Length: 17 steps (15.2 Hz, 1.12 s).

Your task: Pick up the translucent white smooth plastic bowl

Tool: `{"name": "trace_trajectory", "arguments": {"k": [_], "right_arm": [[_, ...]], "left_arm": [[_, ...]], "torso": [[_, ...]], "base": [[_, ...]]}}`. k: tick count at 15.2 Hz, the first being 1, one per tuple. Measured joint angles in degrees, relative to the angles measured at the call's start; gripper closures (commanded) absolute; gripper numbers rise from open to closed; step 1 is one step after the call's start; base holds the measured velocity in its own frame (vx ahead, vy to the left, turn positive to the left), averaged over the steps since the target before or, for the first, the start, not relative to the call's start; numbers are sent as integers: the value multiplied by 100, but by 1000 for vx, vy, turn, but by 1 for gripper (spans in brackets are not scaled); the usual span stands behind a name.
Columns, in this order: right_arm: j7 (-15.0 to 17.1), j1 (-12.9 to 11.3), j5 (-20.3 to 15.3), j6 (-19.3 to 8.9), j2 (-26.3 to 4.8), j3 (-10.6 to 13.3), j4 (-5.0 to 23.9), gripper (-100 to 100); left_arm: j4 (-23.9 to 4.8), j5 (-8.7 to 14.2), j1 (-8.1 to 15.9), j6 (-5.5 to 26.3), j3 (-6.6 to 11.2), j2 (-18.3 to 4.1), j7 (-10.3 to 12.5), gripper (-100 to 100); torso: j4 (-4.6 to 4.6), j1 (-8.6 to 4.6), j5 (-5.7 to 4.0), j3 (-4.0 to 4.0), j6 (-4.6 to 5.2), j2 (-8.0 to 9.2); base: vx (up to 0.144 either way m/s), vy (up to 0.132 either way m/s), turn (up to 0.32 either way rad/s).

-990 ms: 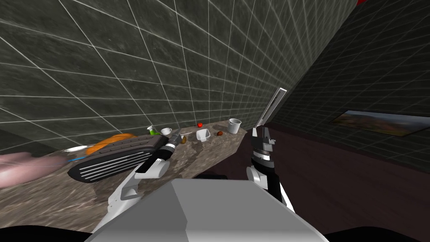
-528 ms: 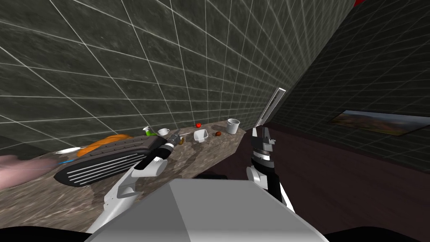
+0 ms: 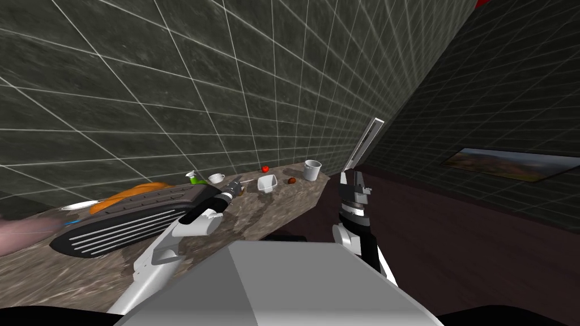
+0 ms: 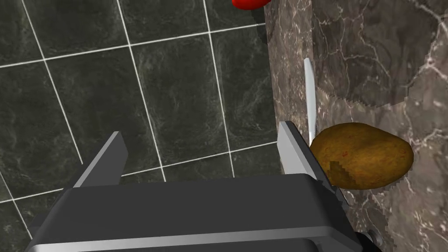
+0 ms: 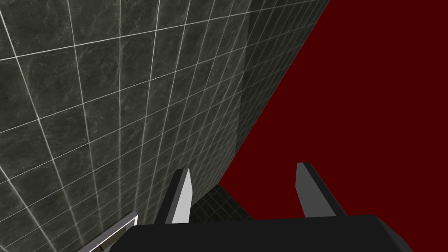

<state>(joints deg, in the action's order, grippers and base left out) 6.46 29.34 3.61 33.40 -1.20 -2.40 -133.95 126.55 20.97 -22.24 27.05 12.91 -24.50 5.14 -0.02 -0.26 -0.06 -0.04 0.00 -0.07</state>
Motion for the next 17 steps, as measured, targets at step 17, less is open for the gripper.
{"name": "trace_trajectory", "arguments": {"k": [17], "right_arm": [[0, 0, 0, 0, 0, 0, 0, 0]], "left_arm": [[-94, 568, 231, 1852, 532, -403, 294, -100]], "torso": [[-2, -3, -1, -4, 0, -6]], "base": [[27, -59, -9]]}}
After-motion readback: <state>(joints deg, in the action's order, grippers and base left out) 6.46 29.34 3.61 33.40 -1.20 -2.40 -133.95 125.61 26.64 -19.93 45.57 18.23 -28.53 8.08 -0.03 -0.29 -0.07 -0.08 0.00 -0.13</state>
